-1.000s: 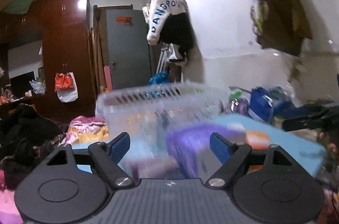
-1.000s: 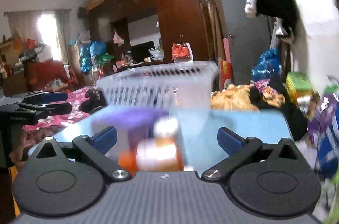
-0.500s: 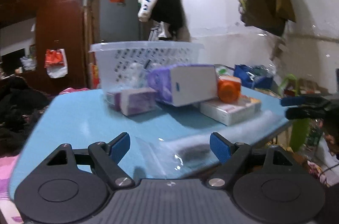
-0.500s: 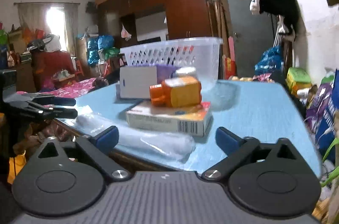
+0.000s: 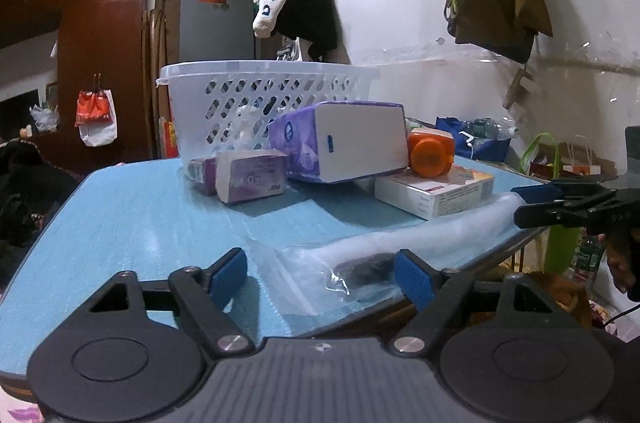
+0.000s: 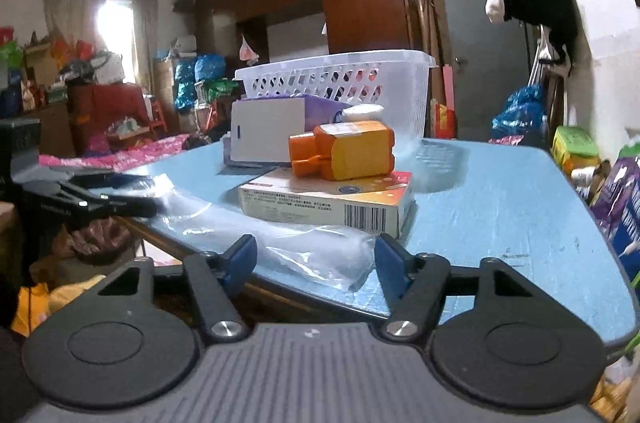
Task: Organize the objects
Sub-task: 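Grasp the clear plastic bag with both tools, then lift the plastic bag into the white basket and open both tools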
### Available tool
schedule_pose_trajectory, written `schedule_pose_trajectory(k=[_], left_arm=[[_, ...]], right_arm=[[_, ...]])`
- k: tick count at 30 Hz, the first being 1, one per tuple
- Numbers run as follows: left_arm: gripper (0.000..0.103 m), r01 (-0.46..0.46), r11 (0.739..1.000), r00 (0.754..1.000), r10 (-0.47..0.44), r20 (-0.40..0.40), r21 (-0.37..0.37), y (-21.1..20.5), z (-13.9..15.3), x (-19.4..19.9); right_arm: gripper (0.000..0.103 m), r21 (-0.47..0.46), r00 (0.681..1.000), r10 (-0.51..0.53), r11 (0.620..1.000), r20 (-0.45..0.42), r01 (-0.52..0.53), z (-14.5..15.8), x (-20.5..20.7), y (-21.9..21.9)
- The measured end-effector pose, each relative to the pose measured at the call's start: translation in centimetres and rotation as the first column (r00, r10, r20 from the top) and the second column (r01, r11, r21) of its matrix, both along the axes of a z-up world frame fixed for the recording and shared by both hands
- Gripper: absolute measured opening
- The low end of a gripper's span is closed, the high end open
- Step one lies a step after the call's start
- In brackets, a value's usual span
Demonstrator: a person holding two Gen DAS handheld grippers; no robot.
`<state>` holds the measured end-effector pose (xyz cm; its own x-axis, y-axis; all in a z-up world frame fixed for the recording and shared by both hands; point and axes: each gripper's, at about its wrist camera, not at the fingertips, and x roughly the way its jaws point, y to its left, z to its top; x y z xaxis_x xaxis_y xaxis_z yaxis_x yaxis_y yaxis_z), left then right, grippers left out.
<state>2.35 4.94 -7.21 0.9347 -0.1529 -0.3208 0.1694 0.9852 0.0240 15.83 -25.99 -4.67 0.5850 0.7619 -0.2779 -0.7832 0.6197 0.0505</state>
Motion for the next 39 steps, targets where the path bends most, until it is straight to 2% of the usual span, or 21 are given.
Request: schedule_pose_trajectory(k=[6,10,12,13,14,16,23,29,35,39], left_arm=[[0.050,0.034,0.999,0.999,-0.034,0.009,0.013,-0.9,0.0,-0.2],[0.042,0.042,0.999,0.999,-0.042,0.014,0.012,-1.1,0.0,-0.2],[0.038,0.050,0.999,0.999,-0.050,0.016,0.002,-1.1,0.0,-0.3],[0.036,0.059,0.998,0.998,-0.059,0.016,-0.004,-1.1,0.0,-0.3],[0.034,0.058,0.998,0.998,-0.058,0.018,0.005,-1.2,0.0,-0.4],[0.025,0.067,0.998,0.998,-0.067,0.019,0.007,-1.3,0.1,-0.5],[0.023,0.071,0.997,0.996,-0.071,0.044,0.010,-1.2,0.7,-1.1],[0.023,0.066,0.997,0.993,-0.068,0.098,0.026,-1.2,2.4,-2.2],[0.023,0.061,0.997,0.982,-0.067,0.176,0.037,-1.1,5.1,-2.2],[0.023,0.048,0.997,0.969,-0.062,0.239,0.063,-1.1,8.2,-1.0]], right_arm=[[0.053,-0.022,0.999,0.008,1.000,0.031,-0.007,0.0,-0.3,0.0],[0.044,-0.023,0.999,0.018,1.000,0.033,-0.018,0.1,-0.3,-0.2],[0.027,-0.019,0.999,0.038,0.999,0.023,-0.037,0.2,-0.4,-0.2],[0.023,-0.016,0.999,0.047,0.999,0.018,-0.047,0.3,-0.4,-0.2],[0.023,-0.023,0.999,0.048,0.999,0.022,-0.047,0.4,-0.5,-0.2],[0.022,-0.018,0.999,0.051,0.999,0.017,-0.051,0.4,-0.5,-0.2],[0.020,-0.008,0.997,0.071,0.997,0.035,-0.071,1.1,-1.2,-0.3],[0.020,0.016,0.994,0.081,0.996,0.074,-0.082,2.6,-1.8,-0.3],[0.020,0.051,0.988,0.080,0.995,0.130,-0.087,5.6,-0.9,-0.2],[0.020,0.070,0.980,0.072,0.994,0.186,-0.087,8.3,0.5,0.3]])
